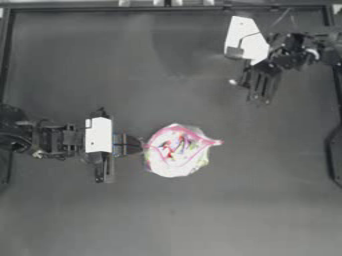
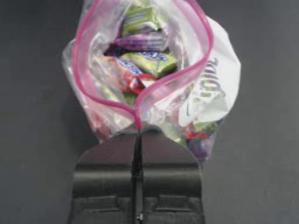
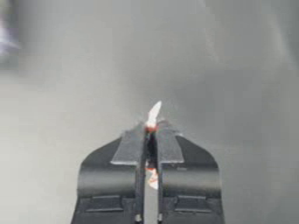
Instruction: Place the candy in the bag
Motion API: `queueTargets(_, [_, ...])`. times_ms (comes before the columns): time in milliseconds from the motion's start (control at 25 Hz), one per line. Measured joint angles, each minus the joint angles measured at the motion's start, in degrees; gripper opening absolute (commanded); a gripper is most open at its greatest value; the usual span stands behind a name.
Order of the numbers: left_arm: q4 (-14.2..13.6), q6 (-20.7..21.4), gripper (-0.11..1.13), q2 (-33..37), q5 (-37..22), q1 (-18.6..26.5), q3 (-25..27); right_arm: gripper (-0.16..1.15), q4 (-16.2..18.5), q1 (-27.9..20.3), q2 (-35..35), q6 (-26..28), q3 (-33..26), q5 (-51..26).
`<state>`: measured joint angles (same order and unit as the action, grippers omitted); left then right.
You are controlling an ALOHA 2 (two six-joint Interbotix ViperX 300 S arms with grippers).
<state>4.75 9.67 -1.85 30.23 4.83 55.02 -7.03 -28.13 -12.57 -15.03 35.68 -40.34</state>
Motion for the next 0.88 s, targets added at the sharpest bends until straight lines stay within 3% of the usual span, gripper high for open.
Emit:
queueTargets(160, [0.0,-0.1,0.05,0.1,0.2,0.0,0.0,0.28,-2.4,4.0,-1.2,0.9,-3.5,-2.5])
queueTargets(440, [0.0,0.0,0.05,0.1,0.3,0.0,-0.3,0.28,-2.9,12.0,-1.1,2.7,-8.5,-3.0])
queueTargets(880, [0.0,0.0,0.05,0.0,0.3,-0.3,-0.3,0.27,-2.7,20.0,8.3,3.1,-17.1,-3.2])
